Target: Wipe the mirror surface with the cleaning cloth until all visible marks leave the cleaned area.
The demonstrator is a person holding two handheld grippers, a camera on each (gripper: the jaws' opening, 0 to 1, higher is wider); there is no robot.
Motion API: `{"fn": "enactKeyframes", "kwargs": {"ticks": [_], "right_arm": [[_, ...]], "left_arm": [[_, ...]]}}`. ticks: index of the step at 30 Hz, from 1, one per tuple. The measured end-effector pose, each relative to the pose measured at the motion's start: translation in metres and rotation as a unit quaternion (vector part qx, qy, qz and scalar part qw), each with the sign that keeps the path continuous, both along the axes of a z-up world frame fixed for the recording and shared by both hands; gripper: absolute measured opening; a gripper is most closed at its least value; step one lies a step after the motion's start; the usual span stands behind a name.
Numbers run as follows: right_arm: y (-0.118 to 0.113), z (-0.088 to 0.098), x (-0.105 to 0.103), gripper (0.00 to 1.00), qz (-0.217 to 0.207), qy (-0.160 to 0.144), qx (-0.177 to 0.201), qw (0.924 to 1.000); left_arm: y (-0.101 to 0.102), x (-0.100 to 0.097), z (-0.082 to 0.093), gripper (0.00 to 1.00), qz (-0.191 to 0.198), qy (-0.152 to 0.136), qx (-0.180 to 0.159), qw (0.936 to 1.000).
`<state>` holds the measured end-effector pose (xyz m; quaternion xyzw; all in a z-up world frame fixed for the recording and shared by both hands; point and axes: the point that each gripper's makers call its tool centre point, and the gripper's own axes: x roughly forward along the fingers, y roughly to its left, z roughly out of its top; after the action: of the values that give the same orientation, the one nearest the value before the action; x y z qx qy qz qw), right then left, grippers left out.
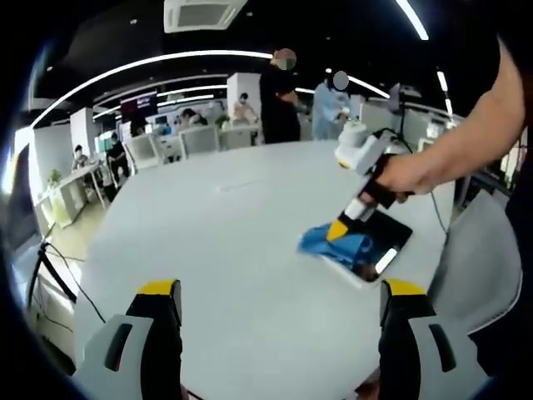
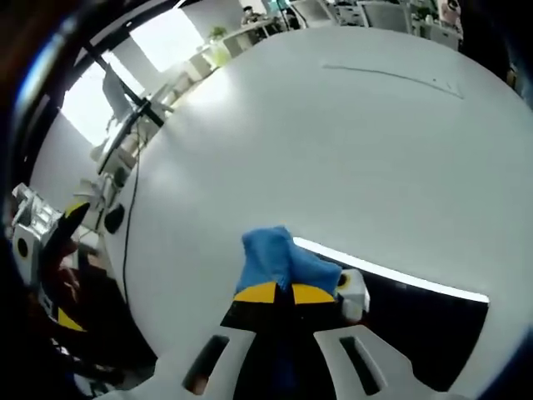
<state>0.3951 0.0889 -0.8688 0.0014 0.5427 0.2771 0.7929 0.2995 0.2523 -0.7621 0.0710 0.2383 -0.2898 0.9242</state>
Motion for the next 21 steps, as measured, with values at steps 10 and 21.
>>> {"fn": "enactKeyframes", "kwargs": {"ticks": [10, 21], "right_arm": [[-0.001, 0.001, 0.011, 0.00, 0.001, -0.004, -0.006, 1.0000], [-0.006, 0.002, 0.010, 0.00, 0.005, -0.007, -0.008, 0.9999]], "left_arm": [[0.000, 0.004, 0.001, 1.00, 0.012, -0.002, -0.002, 0.9999], [0.000, 0.007, 0.002, 1.00, 0.014, -0.003, -0.005, 0.9999]]}}
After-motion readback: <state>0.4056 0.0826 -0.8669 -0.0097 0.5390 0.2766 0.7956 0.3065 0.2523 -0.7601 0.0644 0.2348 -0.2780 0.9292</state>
